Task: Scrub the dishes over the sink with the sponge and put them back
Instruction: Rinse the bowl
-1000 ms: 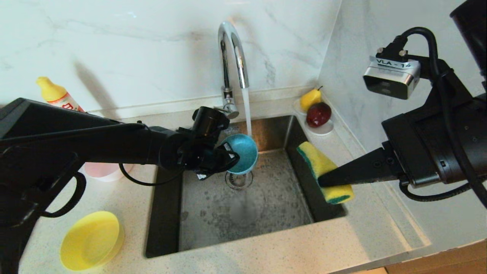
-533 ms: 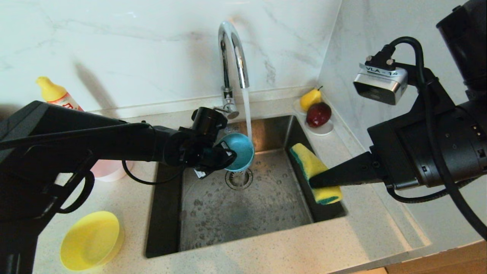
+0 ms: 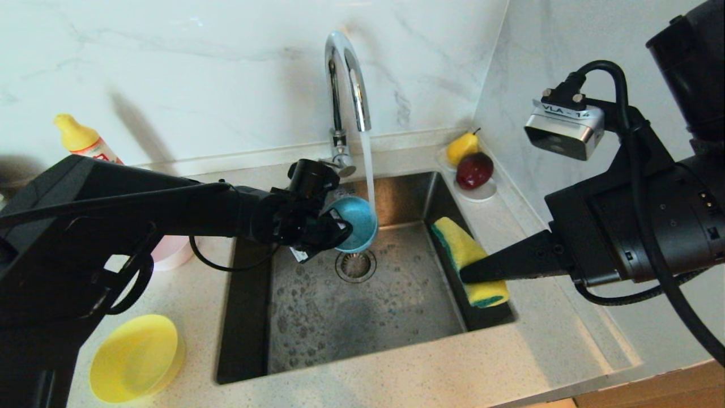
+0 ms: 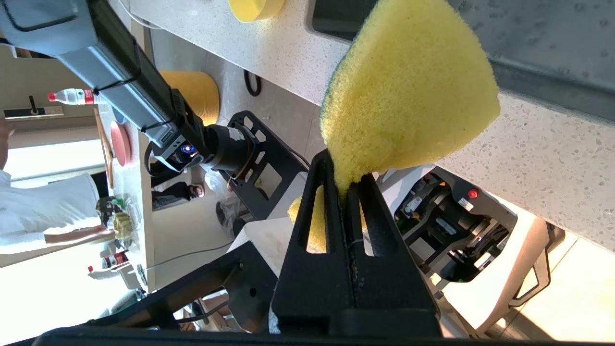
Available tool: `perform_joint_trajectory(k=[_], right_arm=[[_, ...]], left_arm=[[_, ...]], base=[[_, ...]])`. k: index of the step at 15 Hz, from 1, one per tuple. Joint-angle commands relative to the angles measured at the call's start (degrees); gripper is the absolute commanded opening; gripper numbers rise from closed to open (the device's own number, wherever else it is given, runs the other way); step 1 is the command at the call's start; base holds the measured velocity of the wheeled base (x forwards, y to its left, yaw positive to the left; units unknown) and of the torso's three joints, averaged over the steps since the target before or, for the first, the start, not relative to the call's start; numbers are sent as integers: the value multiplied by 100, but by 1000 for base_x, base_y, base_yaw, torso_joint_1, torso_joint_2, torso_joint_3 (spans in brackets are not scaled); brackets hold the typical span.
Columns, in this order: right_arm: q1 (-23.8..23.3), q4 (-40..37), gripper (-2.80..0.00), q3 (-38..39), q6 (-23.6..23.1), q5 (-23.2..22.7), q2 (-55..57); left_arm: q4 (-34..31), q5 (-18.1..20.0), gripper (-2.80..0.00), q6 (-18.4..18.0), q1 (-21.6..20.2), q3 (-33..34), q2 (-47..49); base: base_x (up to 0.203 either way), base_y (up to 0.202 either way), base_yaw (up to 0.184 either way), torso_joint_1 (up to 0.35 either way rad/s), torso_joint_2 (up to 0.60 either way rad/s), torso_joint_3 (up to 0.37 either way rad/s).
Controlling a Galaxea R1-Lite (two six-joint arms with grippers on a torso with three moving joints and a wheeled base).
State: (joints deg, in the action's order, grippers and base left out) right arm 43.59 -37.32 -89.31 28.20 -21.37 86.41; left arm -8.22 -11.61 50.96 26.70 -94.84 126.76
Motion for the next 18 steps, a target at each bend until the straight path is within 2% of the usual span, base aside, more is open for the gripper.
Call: perform_joint_trajectory(k=[1,6,13,18], right_arm=[[0,-14,-280,102,4,-8,-26],[0,92,-280,151,10,-7,-27],[0,137,-280,186,10,-16,43],[18,137,-280,236,19,-73,52]], left_arm=[[-166,-12,-280,36,2,-243,182],[-614,-17,-280,133,-7,-908,448],[-764,-13,-280,147,-119,-1445,754],[-795,-2,-280,169,-197,-1476,701]], base=[[0,0,0,0,0,0],[0,0,0,0,0,0],[0,0,0,0,0,0],[0,0,0,0,0,0]])
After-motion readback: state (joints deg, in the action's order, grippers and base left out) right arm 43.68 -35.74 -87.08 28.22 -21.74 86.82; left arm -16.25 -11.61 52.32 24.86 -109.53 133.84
